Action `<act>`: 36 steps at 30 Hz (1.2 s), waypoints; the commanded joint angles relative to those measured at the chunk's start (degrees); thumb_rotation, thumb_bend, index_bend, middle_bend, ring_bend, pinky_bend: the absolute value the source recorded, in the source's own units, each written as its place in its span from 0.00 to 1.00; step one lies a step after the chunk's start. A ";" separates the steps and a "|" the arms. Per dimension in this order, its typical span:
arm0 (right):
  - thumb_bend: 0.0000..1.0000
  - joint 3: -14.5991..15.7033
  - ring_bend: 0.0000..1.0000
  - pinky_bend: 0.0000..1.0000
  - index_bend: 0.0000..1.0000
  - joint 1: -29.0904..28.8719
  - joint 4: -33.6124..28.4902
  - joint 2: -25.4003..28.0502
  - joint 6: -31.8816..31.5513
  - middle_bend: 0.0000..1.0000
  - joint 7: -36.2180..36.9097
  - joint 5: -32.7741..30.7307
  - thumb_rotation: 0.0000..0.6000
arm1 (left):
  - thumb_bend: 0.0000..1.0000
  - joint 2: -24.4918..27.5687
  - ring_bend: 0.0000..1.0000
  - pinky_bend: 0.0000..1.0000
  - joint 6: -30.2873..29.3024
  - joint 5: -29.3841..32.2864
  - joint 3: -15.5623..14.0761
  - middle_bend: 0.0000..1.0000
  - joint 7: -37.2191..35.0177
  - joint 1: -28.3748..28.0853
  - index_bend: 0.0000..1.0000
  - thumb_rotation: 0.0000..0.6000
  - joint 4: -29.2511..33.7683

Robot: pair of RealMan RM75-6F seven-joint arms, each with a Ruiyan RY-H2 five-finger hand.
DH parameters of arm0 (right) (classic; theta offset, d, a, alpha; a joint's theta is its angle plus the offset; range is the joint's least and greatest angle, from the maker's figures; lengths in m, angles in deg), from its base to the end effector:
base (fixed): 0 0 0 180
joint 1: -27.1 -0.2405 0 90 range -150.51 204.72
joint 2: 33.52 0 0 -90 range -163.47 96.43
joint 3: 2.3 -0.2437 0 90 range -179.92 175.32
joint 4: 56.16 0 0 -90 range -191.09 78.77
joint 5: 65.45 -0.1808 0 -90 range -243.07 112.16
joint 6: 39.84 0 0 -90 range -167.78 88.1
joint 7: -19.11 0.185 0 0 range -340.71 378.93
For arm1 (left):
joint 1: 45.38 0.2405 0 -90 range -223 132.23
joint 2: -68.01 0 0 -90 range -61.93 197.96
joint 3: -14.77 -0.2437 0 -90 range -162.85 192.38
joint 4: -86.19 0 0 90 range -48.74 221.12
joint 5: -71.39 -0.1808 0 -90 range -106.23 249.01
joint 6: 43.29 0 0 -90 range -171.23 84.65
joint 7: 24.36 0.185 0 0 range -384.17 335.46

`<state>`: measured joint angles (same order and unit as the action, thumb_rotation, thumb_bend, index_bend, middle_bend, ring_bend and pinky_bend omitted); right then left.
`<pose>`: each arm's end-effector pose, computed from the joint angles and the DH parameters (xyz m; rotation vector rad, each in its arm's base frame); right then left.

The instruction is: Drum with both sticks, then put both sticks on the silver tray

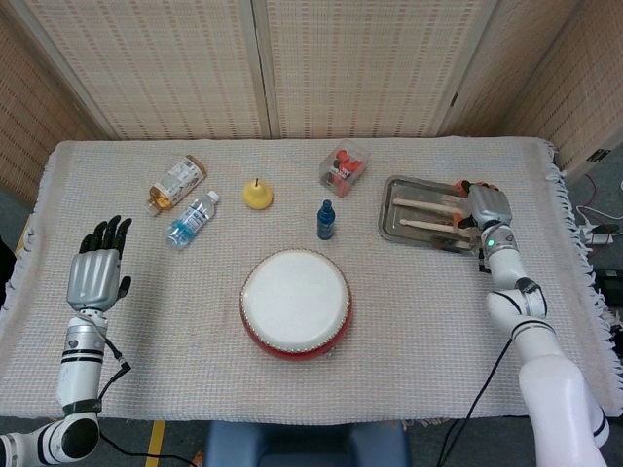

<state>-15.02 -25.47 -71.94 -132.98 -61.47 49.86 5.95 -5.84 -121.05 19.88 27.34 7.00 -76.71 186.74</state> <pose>-0.2841 -0.5021 0.0855 1.3604 -1.2305 0.6732 -0.2067 0.3479 0.1353 -1.3543 -0.8709 -0.7876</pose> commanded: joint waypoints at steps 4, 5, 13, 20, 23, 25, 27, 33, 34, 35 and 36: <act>0.42 0.31 0.11 0.14 0.23 5.44 -13.46 8.35 -12.52 0.25 2.57 2.82 1.00 | 0.27 1.26 0.00 0.14 1.65 -0.57 0.31 0.00 -2.64 0.53 0.00 1.00 -0.45; 0.42 0.39 0.11 0.15 0.23 6.27 -15.57 9.65 -13.83 0.25 2.38 3.02 1.00 | 0.27 1.50 0.00 0.14 1.95 -0.75 0.25 0.00 -3.01 0.60 0.00 1.00 -0.60; 0.42 1.67 0.09 0.15 0.18 20.17 -46.10 27.23 -32.06 0.20 -3.90 3.40 1.00 | 0.26 2.62 0.01 0.14 2.31 -3.69 -0.51 0.03 -9.35 3.03 0.02 1.00 -3.94; 0.42 4.03 0.02 0.11 0.09 30.92 -64.43 34.67 -46.85 0.15 -12.03 4.03 1.00 | 0.26 2.86 0.01 0.15 -1.20 -9.22 -2.12 0.04 -14.40 6.61 0.03 1.00 -5.56; 0.41 5.04 0.01 0.10 0.07 34.43 -67.69 35.13 -52.16 0.14 -12.64 5.44 1.00 | 0.26 3.31 0.01 0.15 -2.59 -11.18 -2.93 0.04 -16.40 8.36 0.03 1.00 -4.73; 0.41 5.82 0.01 0.10 0.06 36.73 -69.25 35.14 -55.60 0.14 -13.50 6.46 1.00 | 0.26 3.74 0.01 0.15 -3.53 -12.53 -3.65 0.04 -17.32 9.58 0.03 1.00 -3.60; 0.41 6.36 0.00 0.09 0.06 38.50 -70.41 34.95 -58.36 0.14 -14.34 7.28 1.00 | 0.26 4.16 0.01 0.15 -4.41 -13.73 -4.37 0.04 -17.43 10.57 0.03 1.00 -2.66; 0.41 8.96 0.00 0.09 0.06 43.05 -74.29 34.06 -63.90 0.14 -17.92 10.15 1.00 | 0.26 4.44 0.01 0.14 -7.41 -16.43 -6.00 0.04 -17.02 13.53 0.04 1.00 0.56; 0.41 9.40 0.00 0.08 0.06 43.68 -75.38 34.01 -64.26 0.14 -18.87 10.29 1.00 | 0.26 4.56 0.01 0.14 -7.69 -16.91 -6.37 0.04 -17.01 14.04 0.04 1.00 1.15; 0.41 9.64 0.00 0.08 0.06 44.13 -76.18 33.94 -64.58 0.14 -19.50 10.36 1.00 | 0.26 4.63 0.01 0.14 -7.96 -17.29 -6.62 0.04 -16.81 14.39 0.04 1.00 1.48; 0.41 9.97 0.00 0.07 0.05 44.61 -77.02 33.89 -64.77 0.13 -19.90 10.40 1.00 | 0.26 4.65 0.01 0.14 -8.32 -17.63 -6.81 0.04 -16.56 14.74 0.04 1.00 1.73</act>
<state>-5.87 18.09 -147.63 -98.95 -125.51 31.05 15.90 -1.31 -129.00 2.59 20.86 -9.78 -62.32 188.11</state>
